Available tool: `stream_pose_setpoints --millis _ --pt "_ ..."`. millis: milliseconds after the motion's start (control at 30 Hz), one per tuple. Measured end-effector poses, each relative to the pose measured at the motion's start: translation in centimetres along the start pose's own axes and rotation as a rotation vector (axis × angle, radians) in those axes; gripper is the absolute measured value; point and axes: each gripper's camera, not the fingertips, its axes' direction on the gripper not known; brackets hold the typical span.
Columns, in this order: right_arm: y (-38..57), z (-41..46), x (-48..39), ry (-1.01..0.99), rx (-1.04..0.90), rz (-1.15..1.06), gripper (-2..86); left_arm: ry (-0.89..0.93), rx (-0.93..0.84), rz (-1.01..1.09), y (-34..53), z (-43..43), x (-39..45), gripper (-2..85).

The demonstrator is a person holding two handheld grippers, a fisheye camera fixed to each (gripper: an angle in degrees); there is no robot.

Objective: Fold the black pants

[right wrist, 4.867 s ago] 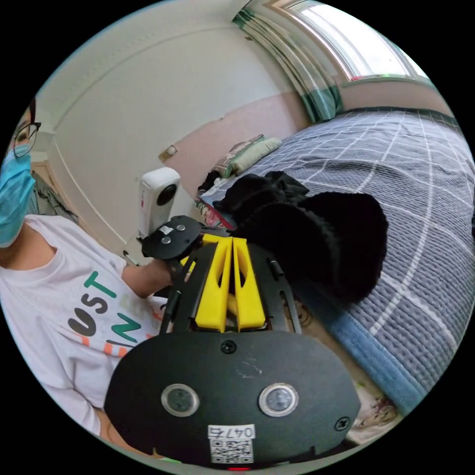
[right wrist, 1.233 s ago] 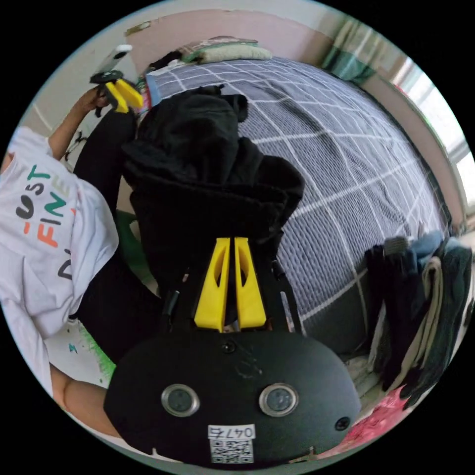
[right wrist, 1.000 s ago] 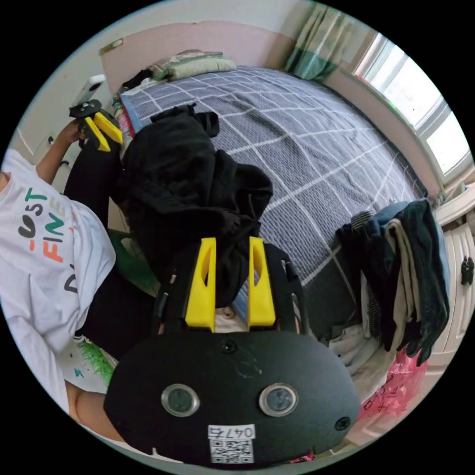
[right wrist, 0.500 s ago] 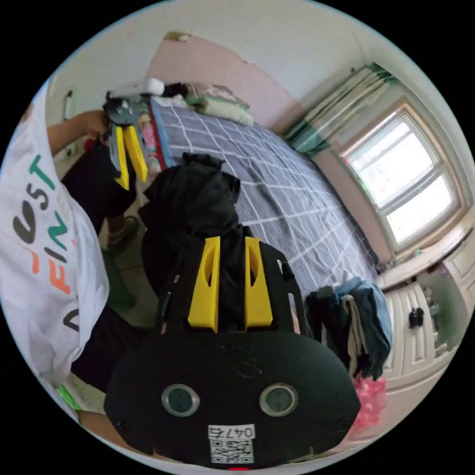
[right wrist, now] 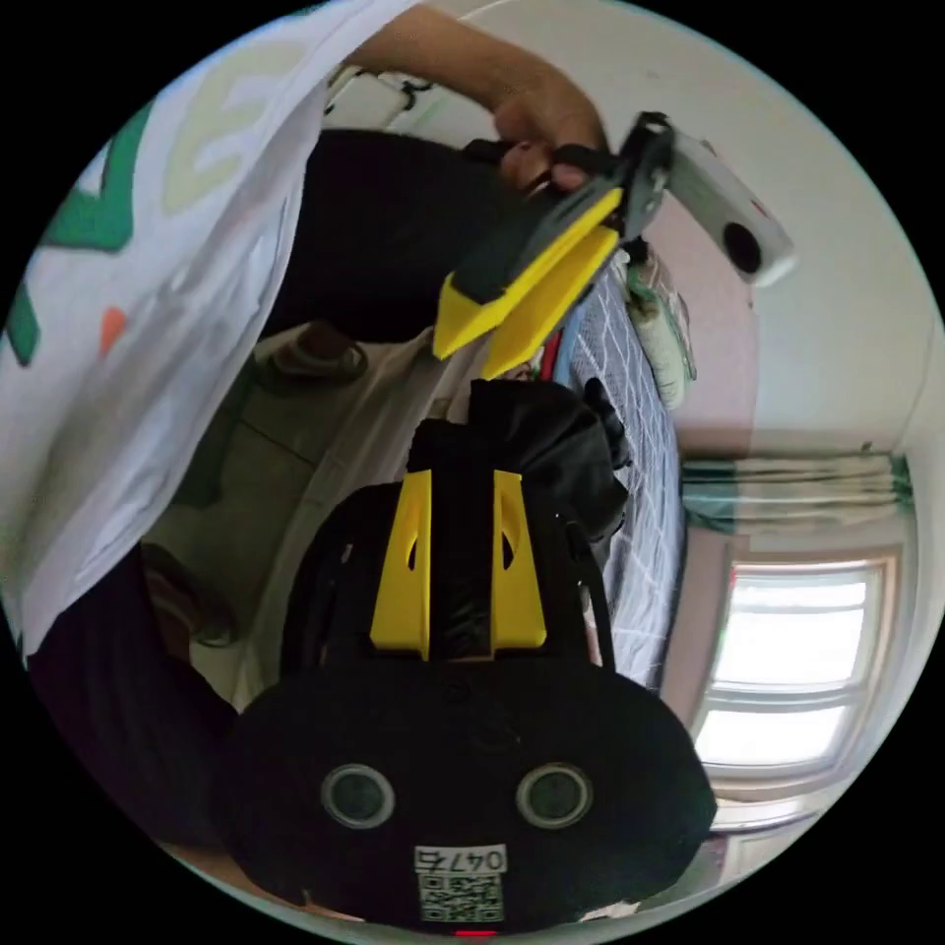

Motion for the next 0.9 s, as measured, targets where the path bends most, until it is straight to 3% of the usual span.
stream_pose_setpoints --millis 133,267,367,567,633,700,800,900 --pt "-0.2 1.9 -1.8 0.049 -0.067 -0.072 3.1 0.022 0.022 -0.030 0.5 0.1 1.4 13.5" --pt "1.3 0.5 0.2 0.033 0.076 0.153 0.1 0.027 0.013 -0.051 0.4 0.7 2.5 13.7" --pt "2.4 0.3 2.8 -0.091 0.165 0.308 -0.2 -0.035 0.006 -0.054 0.5 0.7 3.9 13.8" --pt "4.2 2.6 4.6 -0.261 0.257 0.401 -0.1 -0.471 -0.092 0.077 1.0 1.3 9.7 14.0" --pt "5.1 3.0 5.6 -0.308 0.286 0.456 -0.2 -0.719 -0.100 0.205 1.4 2.7 12.8 13.4" --pt "7.1 3.2 7.5 -0.390 0.343 0.561 -0.2 -0.847 -0.069 0.360 2.1 3.8 15.1 12.5" --pt "9.6 3.4 9.5 -0.468 0.388 0.660 -0.2 -0.888 0.056 0.534 3.5 3.7 17.7 12.4" --pt "11.0 3.5 10.9 -0.510 0.404 0.704 -0.2 -0.769 0.057 0.572 3.5 2.8 17.9 15.3"
